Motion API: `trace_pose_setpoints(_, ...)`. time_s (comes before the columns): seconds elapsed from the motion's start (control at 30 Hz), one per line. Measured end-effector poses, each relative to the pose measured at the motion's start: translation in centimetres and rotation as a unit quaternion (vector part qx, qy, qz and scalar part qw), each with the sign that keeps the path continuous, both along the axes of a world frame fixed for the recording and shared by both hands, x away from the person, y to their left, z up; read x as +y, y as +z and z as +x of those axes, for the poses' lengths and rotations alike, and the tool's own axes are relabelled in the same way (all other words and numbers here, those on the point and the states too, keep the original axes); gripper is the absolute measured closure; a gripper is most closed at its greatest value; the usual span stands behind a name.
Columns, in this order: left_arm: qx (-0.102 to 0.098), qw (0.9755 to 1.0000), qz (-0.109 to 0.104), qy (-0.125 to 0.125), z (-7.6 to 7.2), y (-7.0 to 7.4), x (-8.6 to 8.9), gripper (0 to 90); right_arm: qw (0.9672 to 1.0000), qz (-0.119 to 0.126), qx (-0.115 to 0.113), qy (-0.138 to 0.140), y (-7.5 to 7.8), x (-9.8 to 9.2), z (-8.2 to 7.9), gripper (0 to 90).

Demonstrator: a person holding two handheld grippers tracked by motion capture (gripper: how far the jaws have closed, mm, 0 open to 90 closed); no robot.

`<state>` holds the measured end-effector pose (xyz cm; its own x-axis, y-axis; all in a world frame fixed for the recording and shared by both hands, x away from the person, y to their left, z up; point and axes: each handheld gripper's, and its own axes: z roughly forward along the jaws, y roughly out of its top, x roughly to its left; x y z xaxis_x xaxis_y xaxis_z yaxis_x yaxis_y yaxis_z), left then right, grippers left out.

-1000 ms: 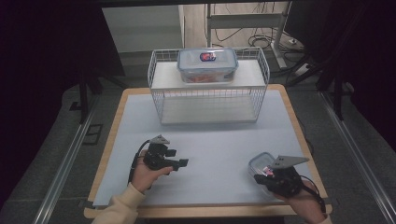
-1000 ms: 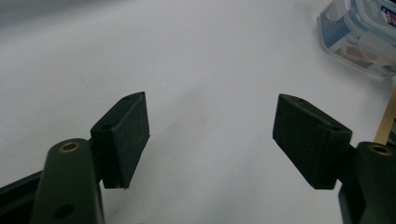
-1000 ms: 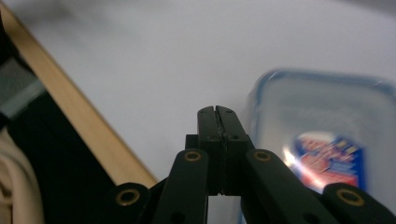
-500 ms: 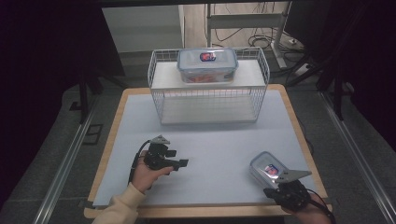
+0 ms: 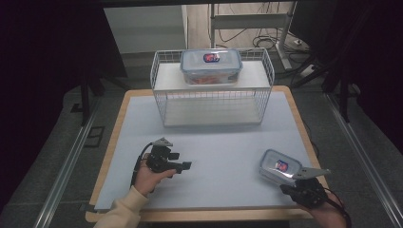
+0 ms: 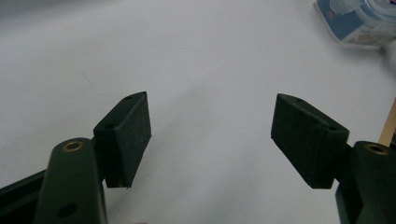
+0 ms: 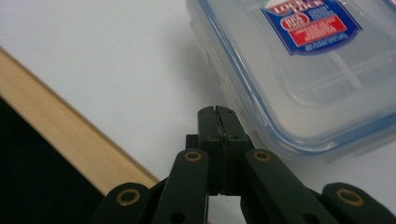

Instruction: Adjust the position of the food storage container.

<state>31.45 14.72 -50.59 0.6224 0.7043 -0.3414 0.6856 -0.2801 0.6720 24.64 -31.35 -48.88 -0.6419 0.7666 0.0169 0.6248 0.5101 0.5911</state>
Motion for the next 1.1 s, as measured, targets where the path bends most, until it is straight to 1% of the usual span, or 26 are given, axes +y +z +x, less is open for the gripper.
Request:
trace_pose_setpoints(0.07,0.000,1.0000,0.000,-0.001,0.0,0.0,0.0,28.3,0.9999,-0.009,-0.002,-0.010,-0.2,-0.3,0.3,89.8)
trace_pose_setpoints(0.17,0.001,1.0000,0.001,-0.001,0.1,0.0,-0.1,28.2,0.9998,-0.003,0.000,-0.021,-0.4,-0.8,0.6,89.8)
trace_pose_setpoints(0.57,0.003,1.0000,-0.002,0.000,0.1,-0.1,0.0,28.3,0.9984,-0.002,-0.008,-0.057,-0.6,-2.3,1.4,89.8)
trace_pose_setpoints(0.7,0.002,1.0000,-0.003,0.001,0.1,0.0,0.1,28.3,0.9979,0.002,-0.010,-0.064,-0.7,-2.7,1.7,89.8)
trace_pose_setpoints(0.8,0.002,1.0000,-0.003,0.003,0.1,0.0,0.1,28.3,0.9977,0.003,-0.012,-0.066,-0.7,-2.9,1.6,89.8)
trace_pose_setpoints(0.83,0.003,1.0000,-0.003,0.003,0.1,0.0,0.2,28.3,0.9976,0.007,-0.011,-0.068,-0.6,-3.0,1.5,89.8)
trace_pose_setpoints(0.9,0.002,1.0000,-0.005,0.003,0.1,0.0,0.2,28.3,0.9977,0.009,-0.011,-0.067,-0.1,-3.2,1.1,89.8)
trace_pose_setpoints(0.97,0.001,1.0000,-0.006,0.006,0.1,0.1,0.3,28.3,0.9971,0.014,-0.023,-0.071,0.9,-3.5,0.6,89.8)
trace_pose_setpoints(1.0,0.001,1.0000,-0.007,0.006,0.1,0.2,0.3,28.3,0.9965,0.015,-0.029,-0.076,1.4,-3.7,0.5,89.8)
trace_pose_setpoints(1.07,0.000,1.0000,-0.007,0.007,0.1,0.2,0.3,28.3,0.9940,0.021,-0.044,-0.098,2.5,-4.6,0.6,89.8)
trace_pose_setpoints(1.1,0.000,1.0000,-0.007,0.007,0.1,0.2,0.3,28.3,0.9931,0.021,-0.048,-0.105,2.8,-4.9,0.7,89.8)
